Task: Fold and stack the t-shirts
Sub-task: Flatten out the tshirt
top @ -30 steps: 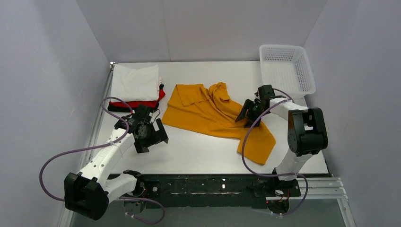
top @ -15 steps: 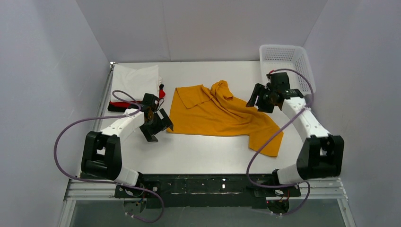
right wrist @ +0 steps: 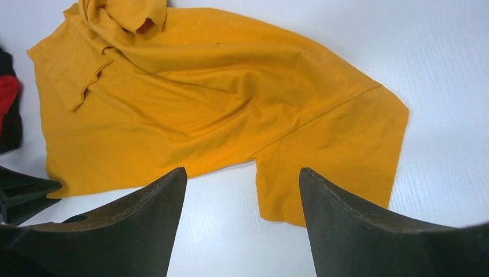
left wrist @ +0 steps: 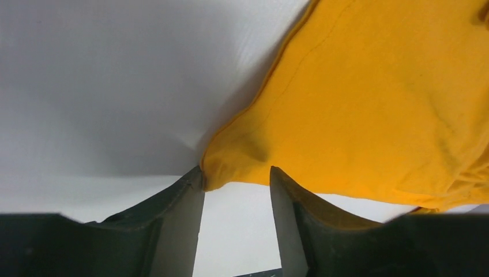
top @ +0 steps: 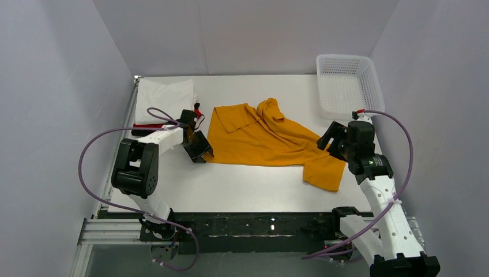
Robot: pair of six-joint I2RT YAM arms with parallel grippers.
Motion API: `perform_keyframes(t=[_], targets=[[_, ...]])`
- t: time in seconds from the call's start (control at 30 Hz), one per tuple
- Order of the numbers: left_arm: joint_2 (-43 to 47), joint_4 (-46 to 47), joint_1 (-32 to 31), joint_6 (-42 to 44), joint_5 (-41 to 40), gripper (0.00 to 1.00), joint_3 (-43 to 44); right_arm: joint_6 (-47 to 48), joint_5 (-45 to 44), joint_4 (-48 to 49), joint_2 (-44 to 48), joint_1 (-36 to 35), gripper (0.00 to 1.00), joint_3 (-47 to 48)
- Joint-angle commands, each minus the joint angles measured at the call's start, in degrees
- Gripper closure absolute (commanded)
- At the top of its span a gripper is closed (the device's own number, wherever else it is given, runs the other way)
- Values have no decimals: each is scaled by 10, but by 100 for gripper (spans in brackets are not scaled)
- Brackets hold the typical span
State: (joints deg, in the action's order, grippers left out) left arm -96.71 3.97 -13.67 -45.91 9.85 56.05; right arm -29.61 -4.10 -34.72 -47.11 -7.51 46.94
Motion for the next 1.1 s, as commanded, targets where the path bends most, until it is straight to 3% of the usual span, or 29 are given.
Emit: perform_keyframes(t=[0.0,0.13,0.23,0.33,0.43,0.6,0.87,1.07], targets=[[-43,1,-5,-9,20,61,-15,-12,-52,-15,26,3,20,-10],[-56,68,-10,-17,61,72,-37,-19,-71,-29,33,3,15,-20],[-74,29,-10,-7,43,100,-11,-21,-64,-40,30,4,2,-21],[-11,-33,-9,7,-60,100,-18,-23,-33,-54,23,5,2,-29],[84,-121,12,21,-165,100,-72,-30,35,-127,13,6,5,-23],[180,-170,57,15,-209,100,-144,-132,54,-227,-7,6,10,-93],[228,-157,57,-11,-188,100,-176,-248,120,-230,47,-34,28,-151],[246,-153,57,-19,-184,100,-181,-313,108,-226,30,-81,33,-164]])
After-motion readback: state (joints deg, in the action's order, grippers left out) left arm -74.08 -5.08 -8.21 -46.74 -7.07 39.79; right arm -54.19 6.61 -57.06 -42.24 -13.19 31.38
